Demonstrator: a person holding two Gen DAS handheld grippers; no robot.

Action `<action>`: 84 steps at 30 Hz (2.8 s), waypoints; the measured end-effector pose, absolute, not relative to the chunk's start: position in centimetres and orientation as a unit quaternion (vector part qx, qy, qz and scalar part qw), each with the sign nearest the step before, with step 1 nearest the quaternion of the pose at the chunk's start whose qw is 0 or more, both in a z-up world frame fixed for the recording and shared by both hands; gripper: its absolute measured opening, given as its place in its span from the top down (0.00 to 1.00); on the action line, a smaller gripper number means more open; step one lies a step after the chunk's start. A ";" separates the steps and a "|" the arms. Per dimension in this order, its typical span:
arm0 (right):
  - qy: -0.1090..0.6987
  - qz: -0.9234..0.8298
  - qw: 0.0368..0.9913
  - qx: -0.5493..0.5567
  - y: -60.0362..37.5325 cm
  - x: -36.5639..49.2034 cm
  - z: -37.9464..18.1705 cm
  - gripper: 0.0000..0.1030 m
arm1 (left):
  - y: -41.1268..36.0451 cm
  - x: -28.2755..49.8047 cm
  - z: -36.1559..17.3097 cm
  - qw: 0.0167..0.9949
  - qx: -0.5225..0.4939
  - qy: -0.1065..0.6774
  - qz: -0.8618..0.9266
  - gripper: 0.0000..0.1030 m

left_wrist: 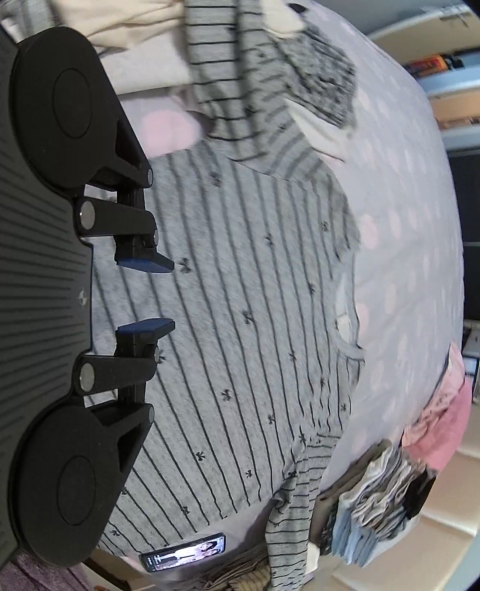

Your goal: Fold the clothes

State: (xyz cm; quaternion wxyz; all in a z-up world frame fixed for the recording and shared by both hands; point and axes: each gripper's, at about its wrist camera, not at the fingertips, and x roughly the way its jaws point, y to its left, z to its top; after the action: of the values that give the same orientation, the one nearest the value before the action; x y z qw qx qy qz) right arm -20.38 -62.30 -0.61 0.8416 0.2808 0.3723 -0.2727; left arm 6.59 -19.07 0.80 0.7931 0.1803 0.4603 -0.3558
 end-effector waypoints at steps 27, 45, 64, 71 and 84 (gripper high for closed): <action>0.176 -0.470 0.746 0.437 -75.8 -28.6 -1.9 0.87 | -22.4 6.9 -3.2 0.773 0.173 0.489 -0.365 0.73; 0.220 -0.294 0.896 0.249 -60.7 -10.4 6.4 0.93 | -21.6 7.4 -1.9 0.793 0.181 0.462 -0.354 0.73; 0.379 -0.039 0.914 0.140 -36.5 2.9 -1.7 0.92 | -18.4 9.8 -1.6 0.810 0.157 0.475 -0.308 0.73; 0.424 -0.010 0.898 0.114 -34.2 3.7 -5.1 0.76 | -17.9 9.7 -2.7 0.804 0.164 0.477 -0.313 0.73; 0.449 -0.042 0.888 0.086 -40.1 -0.9 -6.5 0.66 | -21.2 9.5 -2.4 0.779 0.129 0.473 -0.391 0.63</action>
State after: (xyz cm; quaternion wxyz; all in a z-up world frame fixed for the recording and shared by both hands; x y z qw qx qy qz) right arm -0.89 -40.08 -6.50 0.8882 0.0861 0.4494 -0.0417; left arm 9.54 -21.21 -2.37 0.7787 0.1292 0.4733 -0.3910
